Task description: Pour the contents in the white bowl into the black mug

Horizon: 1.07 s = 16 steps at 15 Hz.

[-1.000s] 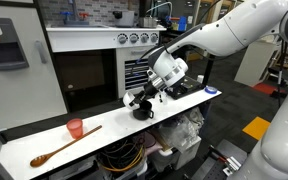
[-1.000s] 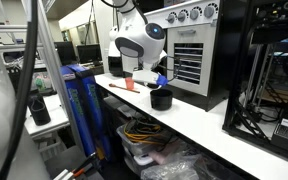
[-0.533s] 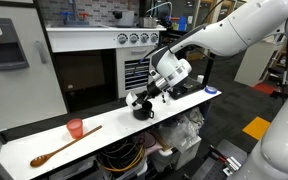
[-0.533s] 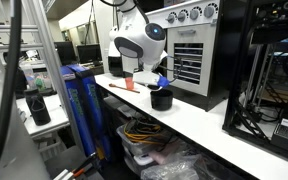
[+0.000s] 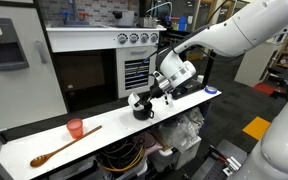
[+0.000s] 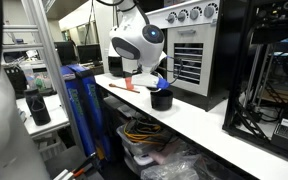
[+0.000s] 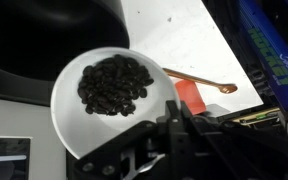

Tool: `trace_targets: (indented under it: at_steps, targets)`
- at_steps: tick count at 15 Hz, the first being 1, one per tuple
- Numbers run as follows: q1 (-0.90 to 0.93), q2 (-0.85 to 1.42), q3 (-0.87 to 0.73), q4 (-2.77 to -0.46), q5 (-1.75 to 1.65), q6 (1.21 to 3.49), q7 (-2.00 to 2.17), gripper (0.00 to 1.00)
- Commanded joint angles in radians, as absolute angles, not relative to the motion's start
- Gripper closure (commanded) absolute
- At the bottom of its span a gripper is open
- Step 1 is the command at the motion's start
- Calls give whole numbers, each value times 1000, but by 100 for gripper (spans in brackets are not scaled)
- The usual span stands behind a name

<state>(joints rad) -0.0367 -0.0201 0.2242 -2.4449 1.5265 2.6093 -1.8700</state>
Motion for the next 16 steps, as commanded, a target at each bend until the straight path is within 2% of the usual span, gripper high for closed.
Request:
trace_targets:
  at_steps: [1, 16]
  targets:
    - [-54, -54, 200, -2481, 1573, 2548, -1965, 99]
    - [-20, -18, 23, -2460, 1561, 2344, -2124, 99]
